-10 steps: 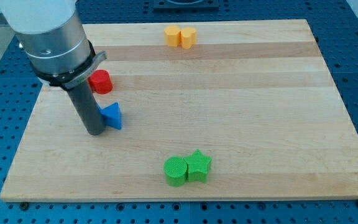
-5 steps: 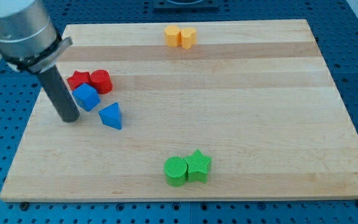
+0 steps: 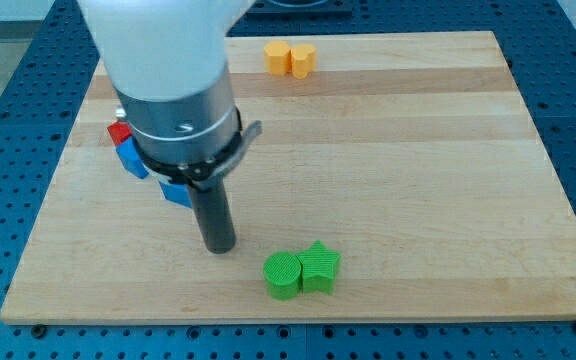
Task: Push the blue triangle and blue cube to the red star
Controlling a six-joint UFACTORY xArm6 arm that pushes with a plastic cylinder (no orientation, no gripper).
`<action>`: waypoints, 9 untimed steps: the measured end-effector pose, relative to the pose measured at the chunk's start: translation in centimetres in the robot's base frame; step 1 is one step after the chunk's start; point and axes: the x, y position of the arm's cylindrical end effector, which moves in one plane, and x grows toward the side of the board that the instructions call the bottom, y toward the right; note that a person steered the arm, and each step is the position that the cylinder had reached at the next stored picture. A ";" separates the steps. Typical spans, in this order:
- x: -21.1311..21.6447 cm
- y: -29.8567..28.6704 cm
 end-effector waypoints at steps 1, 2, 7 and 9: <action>-3.2 -1.2; -6.2 -2.3; 0.5 0.1; -4.1 -4.1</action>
